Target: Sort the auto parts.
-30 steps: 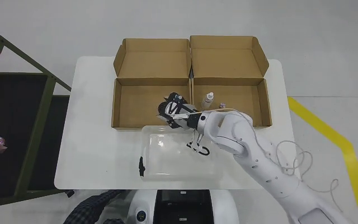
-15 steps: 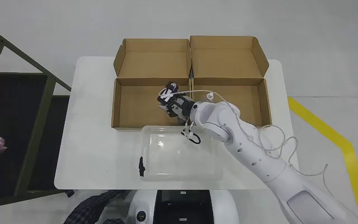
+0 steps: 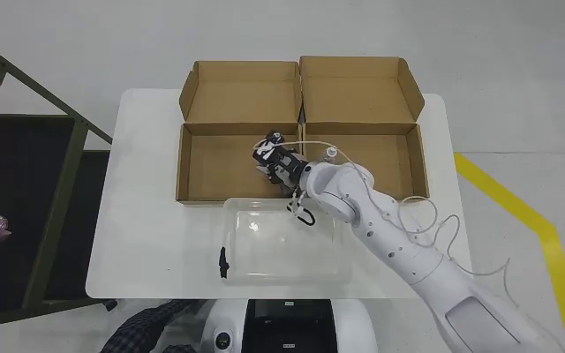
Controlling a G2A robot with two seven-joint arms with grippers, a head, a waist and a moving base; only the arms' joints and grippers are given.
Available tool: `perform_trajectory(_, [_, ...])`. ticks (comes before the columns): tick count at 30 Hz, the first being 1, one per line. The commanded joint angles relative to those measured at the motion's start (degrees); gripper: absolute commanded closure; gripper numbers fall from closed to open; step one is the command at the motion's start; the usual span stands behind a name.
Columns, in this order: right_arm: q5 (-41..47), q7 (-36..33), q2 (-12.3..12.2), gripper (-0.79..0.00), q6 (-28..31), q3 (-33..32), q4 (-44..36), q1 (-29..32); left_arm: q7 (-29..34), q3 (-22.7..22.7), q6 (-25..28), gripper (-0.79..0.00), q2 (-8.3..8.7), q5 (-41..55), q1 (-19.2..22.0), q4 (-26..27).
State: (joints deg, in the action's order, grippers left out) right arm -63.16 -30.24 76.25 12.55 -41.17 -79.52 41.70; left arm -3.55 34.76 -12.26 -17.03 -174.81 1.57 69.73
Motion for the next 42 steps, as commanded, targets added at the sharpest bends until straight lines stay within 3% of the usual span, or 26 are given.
perform_trajectory(1, [-0.05, 0.01, 0.13, -0.111, 0.06, -0.29, 0.45, 0.02, 0.0, 0.0, 0.0, -0.785, 0.0, 0.0, 0.0, 0.0])
perform_trajectory(5, [-0.33, -0.01, 0.37, -0.219, 0.27, -0.68, 1.05, 0.11, 0.0, 0.0, 0.0, -0.785, 0.0, 0.0, 0.0, 0.0])
perform_trajectory(11, [-0.77, -0.05, 0.64, -0.243, 0.56, -1.24, 1.47, 0.64, 0.0, 0.0, 0.0, -0.785, 0.0, 0.0, 0.0, 0.0])
perform_trajectory(14, [-0.99, -0.11, 0.78, -0.323, 0.77, -1.45, 1.68, 0.91, 0.0, 0.0, 0.0, -0.785, 0.0, 0.0, 0.0, 0.0])
perform_trajectory(18, [-1.32, -0.2, 0.96, -0.52, 0.95, -1.72, 1.72, 1.25, 0.0, 0.0, 0.0, -0.785, 0.0, 0.0, 0.0, 0.0])
perform_trajectory(20, [-1.46, -0.25, 1.01, -0.489, 1.14, -1.92, 1.48, 1.57, 0.0, 0.0, 0.0, -0.785, 0.0, 0.0, 0.0, 0.0])
perform_trajectory(24, [-1.76, -0.61, 0.94, -0.52, 1.69, -2.68, 0.6, 2.31, 0.0, 0.0, 0.0, -0.785, 0.0, 0.0, 0.0, 0.0])
perform_trajectory(28, [-2.08, -0.06, 0.57, -0.474, 2.48, -4.29, -2.35, 3.65, 0.0, 0.0, 0.0, -0.785, 0.0, 0.0, 0.0, 0.0])
perform_trajectory(42, [-6.34, 2.39, -3.03, -0.489, 7.1, -15.73, -25.59, 17.12, 0.0, 0.0, 0.0, -0.785, 0.0, 0.0, 0.0, 0.0])
